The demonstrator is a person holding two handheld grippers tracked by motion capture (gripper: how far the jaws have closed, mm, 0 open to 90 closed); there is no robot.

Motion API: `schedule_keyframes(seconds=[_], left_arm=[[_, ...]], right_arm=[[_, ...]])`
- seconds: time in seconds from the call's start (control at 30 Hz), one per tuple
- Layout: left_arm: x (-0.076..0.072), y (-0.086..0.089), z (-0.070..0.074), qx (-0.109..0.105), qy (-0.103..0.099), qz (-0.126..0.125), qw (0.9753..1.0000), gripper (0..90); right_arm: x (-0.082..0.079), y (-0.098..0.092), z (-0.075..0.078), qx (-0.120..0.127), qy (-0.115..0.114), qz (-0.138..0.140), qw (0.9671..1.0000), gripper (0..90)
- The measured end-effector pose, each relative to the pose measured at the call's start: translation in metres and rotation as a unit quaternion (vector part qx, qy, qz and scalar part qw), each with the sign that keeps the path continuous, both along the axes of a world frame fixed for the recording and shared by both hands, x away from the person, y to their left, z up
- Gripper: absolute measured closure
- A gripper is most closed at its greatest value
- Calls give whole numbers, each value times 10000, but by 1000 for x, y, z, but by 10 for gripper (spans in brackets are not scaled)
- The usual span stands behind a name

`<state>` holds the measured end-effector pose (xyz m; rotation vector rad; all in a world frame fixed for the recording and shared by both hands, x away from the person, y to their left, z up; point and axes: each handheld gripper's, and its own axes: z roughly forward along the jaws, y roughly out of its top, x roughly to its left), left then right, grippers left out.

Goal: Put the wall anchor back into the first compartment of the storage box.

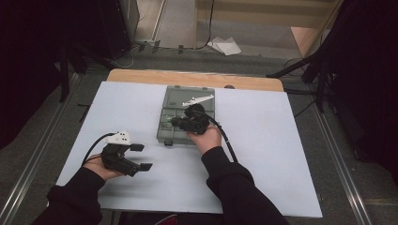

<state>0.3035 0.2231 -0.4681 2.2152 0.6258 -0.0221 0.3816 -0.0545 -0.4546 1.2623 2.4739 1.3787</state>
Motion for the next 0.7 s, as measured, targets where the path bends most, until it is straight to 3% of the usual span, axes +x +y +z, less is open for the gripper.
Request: schedule_keyframes(seconds=[0.23,0.5,0.6,0.7], left_arm=[[0,2,-1,-9,-24,30,10000,138],[3,4,-1,-29,57,25,10000,140],[2,4,-1,-79,37,51,9999,140],[2,4,-1,-86,27,51,9999,140]], right_arm=[[10,6,-6,59,51,-109,9999,855],[25,14,-8,-44,58,-158,9998,851],[29,17,-8,71,87,-200,9997,851],[34,21,-9,-24,60,-184,9998,851]])
